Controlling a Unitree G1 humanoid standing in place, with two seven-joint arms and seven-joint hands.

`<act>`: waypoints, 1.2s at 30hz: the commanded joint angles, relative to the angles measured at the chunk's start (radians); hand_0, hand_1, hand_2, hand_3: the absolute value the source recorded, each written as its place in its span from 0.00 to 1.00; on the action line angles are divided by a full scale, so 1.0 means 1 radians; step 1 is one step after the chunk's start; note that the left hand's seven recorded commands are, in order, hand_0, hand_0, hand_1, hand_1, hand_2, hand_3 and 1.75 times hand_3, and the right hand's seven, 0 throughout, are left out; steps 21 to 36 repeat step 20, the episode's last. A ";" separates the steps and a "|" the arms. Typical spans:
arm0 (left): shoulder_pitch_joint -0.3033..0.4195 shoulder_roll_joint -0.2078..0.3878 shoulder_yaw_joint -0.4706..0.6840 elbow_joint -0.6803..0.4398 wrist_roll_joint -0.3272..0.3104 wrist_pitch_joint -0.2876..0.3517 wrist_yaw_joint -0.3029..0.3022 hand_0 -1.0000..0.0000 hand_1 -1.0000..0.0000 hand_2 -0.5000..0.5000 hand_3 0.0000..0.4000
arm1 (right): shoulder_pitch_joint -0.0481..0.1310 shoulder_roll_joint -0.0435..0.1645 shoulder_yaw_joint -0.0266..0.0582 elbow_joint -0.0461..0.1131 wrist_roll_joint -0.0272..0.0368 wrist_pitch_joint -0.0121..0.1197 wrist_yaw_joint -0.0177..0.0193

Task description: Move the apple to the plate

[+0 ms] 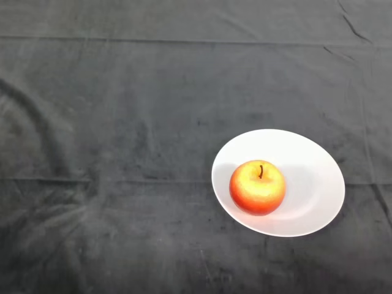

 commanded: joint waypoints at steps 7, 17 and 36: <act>0.013 0.029 0.026 0.007 0.036 0.014 0.011 1.00 1.00 0.50 0.00 | -0.012 -0.026 -0.0009 0.003 0.0061 -0.010 0.0018; 0.011 0.025 0.031 0.004 0.054 0.014 0.013 1.00 1.00 0.50 0.00 | -0.012 -0.026 -0.0008 0.003 0.0061 -0.010 0.0017; 0.011 0.024 0.032 0.003 0.060 0.014 0.013 1.00 1.00 0.50 0.00 | -0.011 -0.025 -0.0009 0.003 0.0061 -0.011 0.0031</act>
